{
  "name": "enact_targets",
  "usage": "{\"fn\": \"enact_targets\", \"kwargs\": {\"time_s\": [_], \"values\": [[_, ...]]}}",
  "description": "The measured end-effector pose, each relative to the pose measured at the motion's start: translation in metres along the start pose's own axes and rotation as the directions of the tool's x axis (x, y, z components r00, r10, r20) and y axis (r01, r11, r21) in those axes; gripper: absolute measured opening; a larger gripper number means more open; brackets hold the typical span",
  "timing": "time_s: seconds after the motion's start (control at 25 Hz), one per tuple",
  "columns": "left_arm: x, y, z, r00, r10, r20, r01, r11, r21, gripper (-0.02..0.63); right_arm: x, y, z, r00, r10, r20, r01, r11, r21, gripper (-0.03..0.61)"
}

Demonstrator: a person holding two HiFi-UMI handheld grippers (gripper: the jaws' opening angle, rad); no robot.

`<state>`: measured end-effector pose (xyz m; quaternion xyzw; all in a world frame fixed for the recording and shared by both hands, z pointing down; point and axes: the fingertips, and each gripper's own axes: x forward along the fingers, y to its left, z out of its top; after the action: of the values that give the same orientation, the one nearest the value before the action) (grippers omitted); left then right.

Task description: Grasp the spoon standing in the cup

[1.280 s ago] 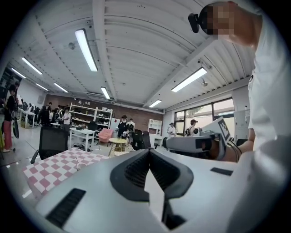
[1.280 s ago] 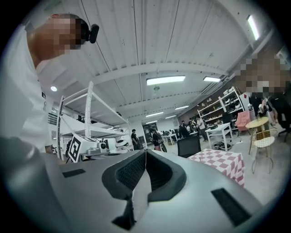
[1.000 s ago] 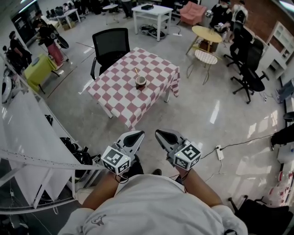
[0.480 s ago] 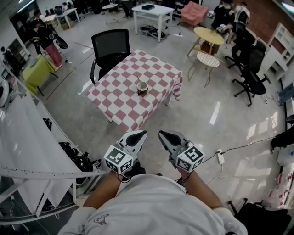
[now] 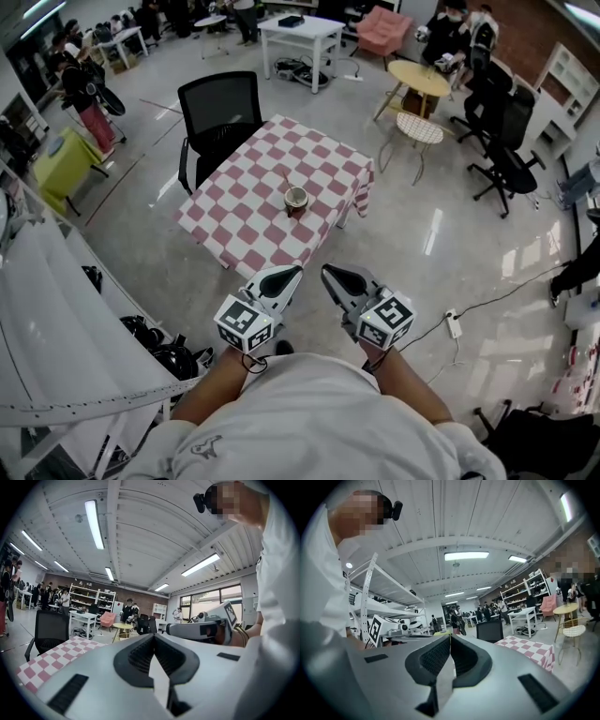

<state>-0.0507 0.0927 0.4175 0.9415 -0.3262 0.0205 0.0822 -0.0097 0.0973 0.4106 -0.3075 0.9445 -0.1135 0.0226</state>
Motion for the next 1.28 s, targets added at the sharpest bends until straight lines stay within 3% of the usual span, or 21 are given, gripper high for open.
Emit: {"fn": "enact_targets", "kwargs": {"time_s": [0.28, 0.64, 1.28], "values": [[-0.003, 0.041, 0.01, 0.999, -0.049, 0.011, 0.049, 0.999, -0.011, 0.011, 0.04, -0.009, 0.005, 0.999, -0.048, 0.001, 0.048, 0.999, -0.005, 0.032], [0.018, 0.074, 0.009, 0.999, -0.036, 0.015, 0.037, 0.999, -0.027, 0.011, 0.063, -0.036, 0.011, 0.999, -0.04, 0.007, 0.04, 0.999, -0.005, 0.032], [0.142, 0.092, 0.021, 0.998, 0.059, 0.037, -0.057, 0.998, -0.038, 0.011, 0.049, -0.159, 0.043, 0.999, 0.053, -0.003, -0.053, 0.998, -0.019, 0.032]]}}
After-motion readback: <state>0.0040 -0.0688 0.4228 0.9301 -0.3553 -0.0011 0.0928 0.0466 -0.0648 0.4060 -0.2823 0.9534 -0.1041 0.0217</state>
